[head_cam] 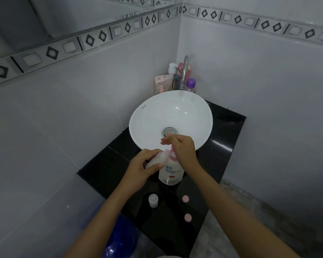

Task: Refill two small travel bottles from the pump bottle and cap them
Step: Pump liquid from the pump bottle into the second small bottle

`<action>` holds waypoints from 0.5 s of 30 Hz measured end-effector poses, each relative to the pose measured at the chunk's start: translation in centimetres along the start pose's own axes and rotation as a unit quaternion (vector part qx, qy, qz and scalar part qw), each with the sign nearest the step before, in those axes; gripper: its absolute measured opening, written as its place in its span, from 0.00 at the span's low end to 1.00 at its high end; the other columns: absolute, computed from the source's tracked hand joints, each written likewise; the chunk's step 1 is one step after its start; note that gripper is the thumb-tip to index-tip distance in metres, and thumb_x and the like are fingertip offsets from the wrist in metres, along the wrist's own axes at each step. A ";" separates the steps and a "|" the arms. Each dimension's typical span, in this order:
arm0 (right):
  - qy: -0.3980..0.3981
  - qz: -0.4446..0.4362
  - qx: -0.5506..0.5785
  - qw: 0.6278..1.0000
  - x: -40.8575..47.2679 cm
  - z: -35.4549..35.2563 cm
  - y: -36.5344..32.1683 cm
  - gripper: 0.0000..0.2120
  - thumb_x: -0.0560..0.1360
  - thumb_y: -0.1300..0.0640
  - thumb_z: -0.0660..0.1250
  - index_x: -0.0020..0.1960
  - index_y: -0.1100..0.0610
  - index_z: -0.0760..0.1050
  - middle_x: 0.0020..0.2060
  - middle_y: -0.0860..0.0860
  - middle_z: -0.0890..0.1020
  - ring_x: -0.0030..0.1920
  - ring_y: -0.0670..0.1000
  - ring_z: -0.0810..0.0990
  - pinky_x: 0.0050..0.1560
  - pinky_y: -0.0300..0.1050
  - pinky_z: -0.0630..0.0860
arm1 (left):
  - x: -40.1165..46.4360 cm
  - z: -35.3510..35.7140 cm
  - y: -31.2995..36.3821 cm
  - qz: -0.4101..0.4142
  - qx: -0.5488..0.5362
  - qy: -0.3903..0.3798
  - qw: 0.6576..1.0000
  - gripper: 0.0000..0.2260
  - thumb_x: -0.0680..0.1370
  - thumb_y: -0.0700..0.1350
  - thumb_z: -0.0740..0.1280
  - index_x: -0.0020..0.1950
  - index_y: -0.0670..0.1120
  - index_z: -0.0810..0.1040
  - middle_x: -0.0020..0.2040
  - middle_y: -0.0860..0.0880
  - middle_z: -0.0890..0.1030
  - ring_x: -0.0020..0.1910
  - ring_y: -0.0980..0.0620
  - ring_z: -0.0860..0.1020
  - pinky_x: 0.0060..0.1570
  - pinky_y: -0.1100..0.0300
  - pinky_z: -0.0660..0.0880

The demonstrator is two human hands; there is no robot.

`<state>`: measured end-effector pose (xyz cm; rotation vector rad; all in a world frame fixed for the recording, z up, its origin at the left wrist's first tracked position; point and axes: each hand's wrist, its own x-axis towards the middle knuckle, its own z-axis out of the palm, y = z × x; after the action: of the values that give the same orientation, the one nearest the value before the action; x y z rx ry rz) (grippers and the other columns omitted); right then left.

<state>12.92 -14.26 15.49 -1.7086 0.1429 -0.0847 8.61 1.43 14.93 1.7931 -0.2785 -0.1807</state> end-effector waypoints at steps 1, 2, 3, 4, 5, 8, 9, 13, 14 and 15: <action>0.001 -0.001 0.001 1.000 0.0 0.0 0.0 0.15 0.78 0.54 0.62 0.45 0.63 0.83 0.41 0.55 0.86 0.46 0.50 0.84 0.45 0.37 0.75 | -0.1 0.0 -0.1 -0.001 0.001 0.001 1.000 0.15 0.74 0.43 0.70 0.59 0.54 0.78 0.54 0.47 0.78 0.51 0.57 0.77 0.49 0.70 0.73; 0.000 -0.002 0.002 1.000 0.1 0.0 0.0 0.15 0.78 0.54 0.62 0.45 0.63 0.83 0.41 0.55 0.86 0.46 0.50 0.84 0.46 0.38 0.76 | -0.1 -0.1 -0.1 -0.003 0.001 0.001 1.000 0.15 0.74 0.43 0.69 0.59 0.55 0.78 0.54 0.48 0.78 0.51 0.58 0.77 0.50 0.70 0.73; 0.000 -0.003 0.002 1.000 0.1 0.0 0.0 0.15 0.78 0.54 0.63 0.44 0.63 0.83 0.41 0.55 0.86 0.46 0.51 0.84 0.47 0.40 0.77 | -0.2 -0.1 0.0 -0.003 0.001 0.002 1.000 0.15 0.74 0.43 0.69 0.58 0.56 0.77 0.54 0.48 0.78 0.51 0.59 0.76 0.50 0.70 0.73; 0.000 -0.002 0.003 1.000 0.1 0.0 0.1 0.15 0.78 0.54 0.63 0.44 0.63 0.83 0.41 0.55 0.86 0.46 0.50 0.84 0.48 0.40 0.77 | -0.3 -0.1 0.0 -0.002 0.000 0.003 1.000 0.15 0.74 0.43 0.69 0.58 0.57 0.77 0.54 0.49 0.77 0.51 0.60 0.76 0.50 0.71 0.73; 0.000 -0.002 0.002 1.000 0.2 0.0 0.1 0.15 0.78 0.55 0.63 0.44 0.63 0.83 0.41 0.55 0.86 0.46 0.50 0.84 0.49 0.39 0.76 | -0.4 -0.1 0.1 -0.001 0.000 0.005 1.000 0.15 0.74 0.43 0.69 0.57 0.58 0.76 0.54 0.50 0.77 0.51 0.62 0.76 0.49 0.72 0.73; 0.000 0.000 0.001 1.000 0.2 0.0 0.2 0.15 0.78 0.54 0.63 0.44 0.63 0.83 0.40 0.55 0.86 0.45 0.50 0.84 0.50 0.41 0.77 | -0.8 -0.1 0.3 -0.001 0.000 0.007 1.000 0.15 0.74 0.42 0.68 0.57 0.58 0.76 0.54 0.51 0.77 0.51 0.65 0.75 0.48 0.74 0.72; 0.000 0.001 0.002 1.000 0.2 0.0 0.2 0.15 0.78 0.54 0.63 0.44 0.63 0.83 0.40 0.55 0.86 0.45 0.50 0.84 0.50 0.42 0.78 | -0.9 -0.2 0.3 -0.002 0.001 0.008 1.000 0.15 0.74 0.42 0.68 0.57 0.58 0.75 0.54 0.52 0.77 0.51 0.65 0.75 0.48 0.74 0.72; 0.001 0.002 0.001 1.000 0.0 0.0 0.0 0.15 0.78 0.54 0.63 0.45 0.63 0.83 0.40 0.55 0.86 0.42 0.47 0.84 0.46 0.38 0.78 | -1.4 -0.6 0.0 -0.009 0.002 0.024 1.000 0.16 0.75 0.42 0.68 0.61 0.55 0.74 0.55 0.52 0.76 0.52 0.65 0.75 0.48 0.75 0.72; 0.000 0.002 0.001 1.000 0.0 0.0 -0.1 0.14 0.78 0.54 0.63 0.45 0.63 0.83 0.40 0.55 0.86 0.39 0.45 0.83 0.43 0.36 0.77 | -1.5 -0.7 -0.1 -0.009 0.006 0.027 1.000 0.16 0.75 0.42 0.68 0.61 0.55 0.74 0.54 0.52 0.76 0.51 0.65 0.75 0.48 0.75 0.72; -0.001 0.002 0.004 1.000 -0.1 -0.1 -0.3 0.14 0.77 0.54 0.63 0.45 0.63 0.83 0.40 0.55 0.86 0.36 0.43 0.83 0.41 0.33 0.77 | -1.6 -0.8 -0.2 -0.010 0.010 0.029 0.999 0.16 0.75 0.43 0.68 0.62 0.55 0.74 0.54 0.52 0.76 0.51 0.65 0.75 0.47 0.75 0.72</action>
<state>12.79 -14.26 15.75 -1.7007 0.1435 -0.0812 7.28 2.62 14.92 1.8184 -0.2225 -0.1402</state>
